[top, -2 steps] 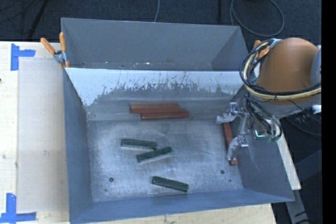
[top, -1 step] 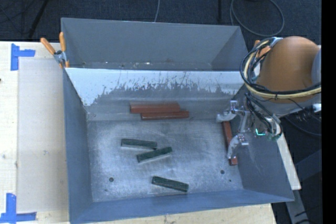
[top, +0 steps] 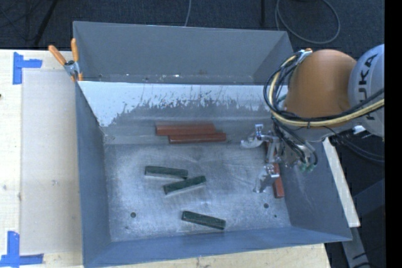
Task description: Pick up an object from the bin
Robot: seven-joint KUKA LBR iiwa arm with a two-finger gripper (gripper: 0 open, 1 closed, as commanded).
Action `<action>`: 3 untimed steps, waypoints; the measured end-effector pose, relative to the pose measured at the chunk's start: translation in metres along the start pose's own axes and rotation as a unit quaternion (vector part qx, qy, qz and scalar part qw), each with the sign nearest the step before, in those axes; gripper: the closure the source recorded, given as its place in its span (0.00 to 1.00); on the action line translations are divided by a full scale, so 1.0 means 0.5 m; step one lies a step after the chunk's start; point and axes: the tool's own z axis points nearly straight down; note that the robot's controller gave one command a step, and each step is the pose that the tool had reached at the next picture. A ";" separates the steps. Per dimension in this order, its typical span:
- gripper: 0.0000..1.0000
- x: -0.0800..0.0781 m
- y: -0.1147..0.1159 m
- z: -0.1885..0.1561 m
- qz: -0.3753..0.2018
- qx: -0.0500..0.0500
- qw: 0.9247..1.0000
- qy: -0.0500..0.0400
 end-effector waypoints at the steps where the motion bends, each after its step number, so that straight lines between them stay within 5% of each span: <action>1: 0.00 0.018 0.059 0.108 -0.001 -0.001 1.000 -0.002; 2: 0.00 -0.004 0.140 0.141 0.033 -0.001 0.999 0.007; 3: 0.00 -0.030 0.174 0.114 0.013 -0.002 1.000 -0.002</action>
Offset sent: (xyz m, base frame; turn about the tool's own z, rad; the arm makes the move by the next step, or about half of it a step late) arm 0.0085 0.0881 -0.0498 0.0807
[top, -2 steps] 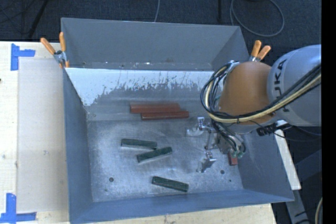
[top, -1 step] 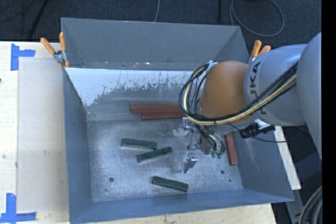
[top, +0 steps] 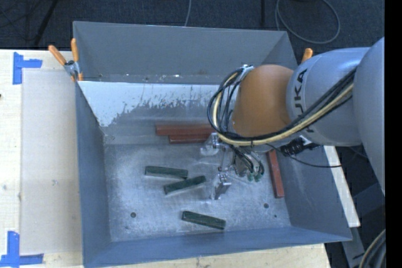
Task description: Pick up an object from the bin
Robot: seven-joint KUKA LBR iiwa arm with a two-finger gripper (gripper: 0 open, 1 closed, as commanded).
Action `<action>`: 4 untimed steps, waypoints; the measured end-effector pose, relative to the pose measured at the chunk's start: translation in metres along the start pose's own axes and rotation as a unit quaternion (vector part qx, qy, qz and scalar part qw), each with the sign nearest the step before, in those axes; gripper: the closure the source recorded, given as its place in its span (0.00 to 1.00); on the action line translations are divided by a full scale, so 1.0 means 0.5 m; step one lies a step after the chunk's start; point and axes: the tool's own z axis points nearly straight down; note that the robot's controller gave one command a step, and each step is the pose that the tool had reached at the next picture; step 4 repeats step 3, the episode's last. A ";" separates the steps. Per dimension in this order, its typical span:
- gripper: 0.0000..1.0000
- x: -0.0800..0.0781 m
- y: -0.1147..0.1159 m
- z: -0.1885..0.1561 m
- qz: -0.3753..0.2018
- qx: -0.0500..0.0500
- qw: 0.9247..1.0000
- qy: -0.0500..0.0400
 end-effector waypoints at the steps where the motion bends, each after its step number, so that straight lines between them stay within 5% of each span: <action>1: 1.00 -0.006 0.078 0.069 0.071 0.001 0.997 -0.004; 2: 1.00 -0.006 0.078 0.069 0.071 0.001 0.998 -0.004; 3: 1.00 -0.046 0.069 -0.237 0.070 0.001 0.998 0.000; 4: 1.00 -0.046 0.069 -0.237 0.070 0.001 0.998 0.000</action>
Offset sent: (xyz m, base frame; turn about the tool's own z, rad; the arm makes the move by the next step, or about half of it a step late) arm 0.0000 0.0000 0.0000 0.0000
